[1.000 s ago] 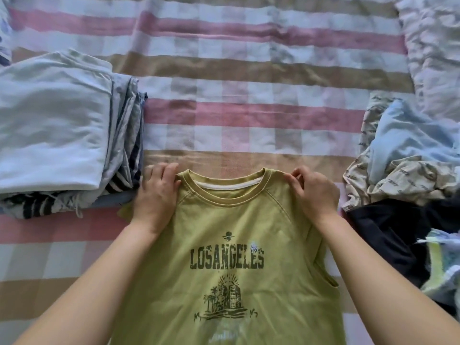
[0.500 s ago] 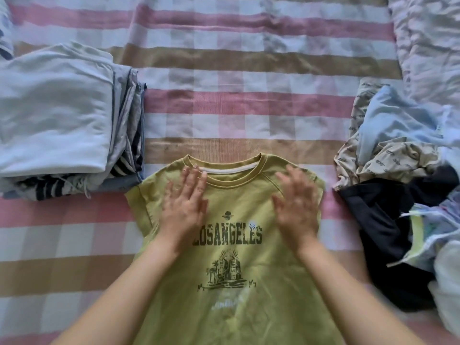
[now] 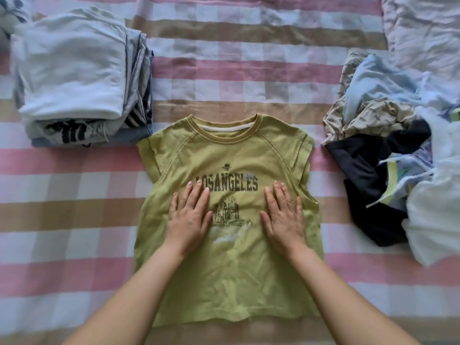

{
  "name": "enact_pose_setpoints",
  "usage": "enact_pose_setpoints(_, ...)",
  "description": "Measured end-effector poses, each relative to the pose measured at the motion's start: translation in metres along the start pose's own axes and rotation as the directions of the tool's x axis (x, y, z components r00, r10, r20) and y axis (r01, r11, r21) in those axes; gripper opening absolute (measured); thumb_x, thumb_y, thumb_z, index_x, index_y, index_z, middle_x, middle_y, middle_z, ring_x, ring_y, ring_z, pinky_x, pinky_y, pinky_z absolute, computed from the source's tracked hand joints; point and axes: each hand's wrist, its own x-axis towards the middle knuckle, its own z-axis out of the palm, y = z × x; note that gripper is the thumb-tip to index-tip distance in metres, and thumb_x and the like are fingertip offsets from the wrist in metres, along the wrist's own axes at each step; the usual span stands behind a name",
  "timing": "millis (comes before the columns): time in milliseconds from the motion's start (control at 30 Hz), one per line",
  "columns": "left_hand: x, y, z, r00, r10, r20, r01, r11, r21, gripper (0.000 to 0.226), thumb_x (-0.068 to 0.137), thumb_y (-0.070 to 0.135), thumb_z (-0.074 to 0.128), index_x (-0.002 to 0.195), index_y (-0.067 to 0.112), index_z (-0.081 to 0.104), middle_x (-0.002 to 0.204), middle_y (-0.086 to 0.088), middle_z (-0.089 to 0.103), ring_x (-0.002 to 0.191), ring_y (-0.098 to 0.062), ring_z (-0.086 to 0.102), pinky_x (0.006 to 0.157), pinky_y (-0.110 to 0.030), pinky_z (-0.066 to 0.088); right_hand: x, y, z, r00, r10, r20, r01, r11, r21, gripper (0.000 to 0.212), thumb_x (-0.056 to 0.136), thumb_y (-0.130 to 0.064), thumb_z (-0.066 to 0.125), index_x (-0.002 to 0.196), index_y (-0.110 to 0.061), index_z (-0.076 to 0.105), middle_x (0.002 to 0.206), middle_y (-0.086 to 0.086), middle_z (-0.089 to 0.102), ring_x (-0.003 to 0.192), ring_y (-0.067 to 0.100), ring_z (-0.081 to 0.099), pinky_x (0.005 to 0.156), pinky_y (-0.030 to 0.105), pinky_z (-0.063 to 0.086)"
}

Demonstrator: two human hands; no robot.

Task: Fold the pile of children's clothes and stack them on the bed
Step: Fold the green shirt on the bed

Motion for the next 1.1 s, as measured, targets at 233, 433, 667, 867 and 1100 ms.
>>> enact_pose_setpoints(233,-0.121,0.002,0.005,0.97,0.134,-0.201,-0.189,0.94,-0.285,0.046,0.096,0.034,0.036,0.099,0.001,0.069,0.099,-0.015,0.065,0.093,-0.026,0.06,0.076,-0.036,0.052,-0.118,0.014,0.003,0.943,-0.214,-0.255,0.266,0.946,0.188,0.022,0.08,-0.032,0.062,0.086,-0.012,0.07,0.094,0.008,0.066,0.097,0.019,0.046,0.076,0.043,0.052)
enact_pose_setpoints(433,-0.187,-0.019,0.05,0.964,0.222,-0.146,-0.248,0.947,-0.203,0.04,0.074,0.042,0.067,0.098,0.01,0.067,0.104,-0.01,0.063,0.101,-0.022,0.05,0.082,-0.037,0.049,-0.168,0.032,0.033,0.945,-0.301,-0.129,0.318,0.938,0.139,0.046,0.048,-0.035,0.09,0.084,-0.014,0.071,0.108,0.012,0.064,0.11,0.023,0.043,0.085,0.049,0.05)
enact_pose_setpoints(667,-0.186,-0.008,0.056,0.941,0.164,-0.295,-0.212,0.967,-0.138,0.019,0.076,0.018,0.052,0.083,0.012,0.068,0.095,-0.013,0.067,0.098,-0.023,0.046,0.075,-0.039,0.049,-0.168,0.035,0.042,0.884,-0.375,-0.278,0.404,0.913,0.052,0.024,0.059,-0.011,0.083,0.081,-0.011,0.073,0.104,0.015,0.067,0.107,0.028,0.052,0.085,0.047,0.052)
enact_pose_setpoints(867,-0.176,-0.013,0.038,0.969,0.114,-0.219,-0.165,0.96,-0.229,0.028,0.074,0.012,0.045,0.079,0.002,0.071,0.083,-0.011,0.067,0.084,-0.021,0.049,0.063,-0.037,0.051,-0.167,0.047,0.034,0.881,-0.447,-0.157,0.457,0.889,0.038,0.044,0.053,-0.006,0.078,0.096,-0.008,0.07,0.112,0.014,0.064,0.108,0.033,0.058,0.089,0.046,0.05)
enact_pose_setpoints(1100,-0.161,-0.032,0.025,0.992,-0.044,-0.118,-0.009,0.91,-0.415,0.01,0.071,-0.003,0.06,0.075,0.001,0.068,0.071,-0.008,0.065,0.072,-0.009,0.05,0.064,-0.02,0.039,-0.153,0.058,0.013,0.941,-0.288,-0.176,0.32,0.927,0.194,0.027,0.056,0.011,0.08,0.076,-0.004,0.071,0.076,0.011,0.066,0.071,0.03,0.06,0.059,0.03,0.05)
